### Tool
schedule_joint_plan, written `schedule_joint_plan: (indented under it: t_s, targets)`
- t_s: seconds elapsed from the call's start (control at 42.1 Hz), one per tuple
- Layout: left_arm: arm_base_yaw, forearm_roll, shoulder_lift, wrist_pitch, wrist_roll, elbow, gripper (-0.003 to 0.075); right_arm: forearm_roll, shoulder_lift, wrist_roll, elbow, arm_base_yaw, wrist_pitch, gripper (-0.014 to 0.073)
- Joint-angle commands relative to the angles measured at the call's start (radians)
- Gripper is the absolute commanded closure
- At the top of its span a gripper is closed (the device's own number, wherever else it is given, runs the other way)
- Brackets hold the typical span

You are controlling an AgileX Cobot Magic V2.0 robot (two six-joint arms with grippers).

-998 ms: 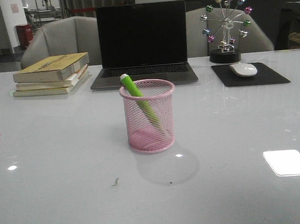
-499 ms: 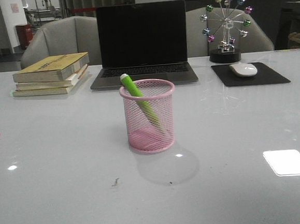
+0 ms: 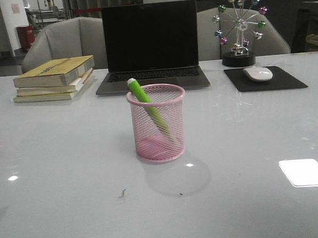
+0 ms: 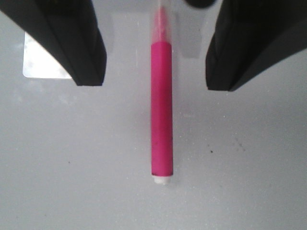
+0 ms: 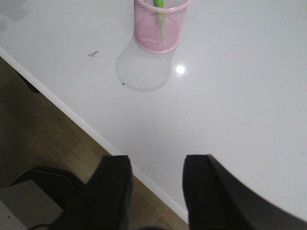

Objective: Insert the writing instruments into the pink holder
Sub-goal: 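Lower the left gripper onto the pink marker and grasp it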

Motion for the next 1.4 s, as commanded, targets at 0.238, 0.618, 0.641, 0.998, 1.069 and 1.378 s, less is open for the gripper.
schedule_joint_plan:
  t_s: [0.238, 0.618, 0.641, 0.998, 1.069, 1.378]
  targets:
    - [0.002, 0.002, 0.117, -0.033, -0.010, -0.169, 0.0223, -0.011, -0.004, 0.000, -0.027, -0.002, -0.059, 0.0211]
    - [0.002, 0.002, 0.189, -0.013, -0.010, -0.249, 0.0223, -0.011, -0.004, 0.000, -0.027, -0.002, -0.059, 0.0211]
    - [0.002, 0.002, 0.189, -0.014, -0.010, -0.249, 0.0223, -0.011, -0.004, 0.000, -0.027, -0.002, -0.059, 0.0211]
    - [0.011, 0.002, 0.224, 0.043, -0.010, -0.249, 0.0223, -0.011, -0.004, 0.000, -0.027, -0.002, -0.059, 0.0211]
    - [0.011, 0.002, 0.224, 0.046, -0.010, -0.249, 0.0228, -0.011, -0.004, 0.000, -0.027, -0.002, -0.059, 0.0211]
    - [0.011, 0.002, 0.224, 0.035, -0.009, -0.249, 0.0521, -0.011, -0.004, 0.000, -0.027, -0.002, -0.059, 0.0211]
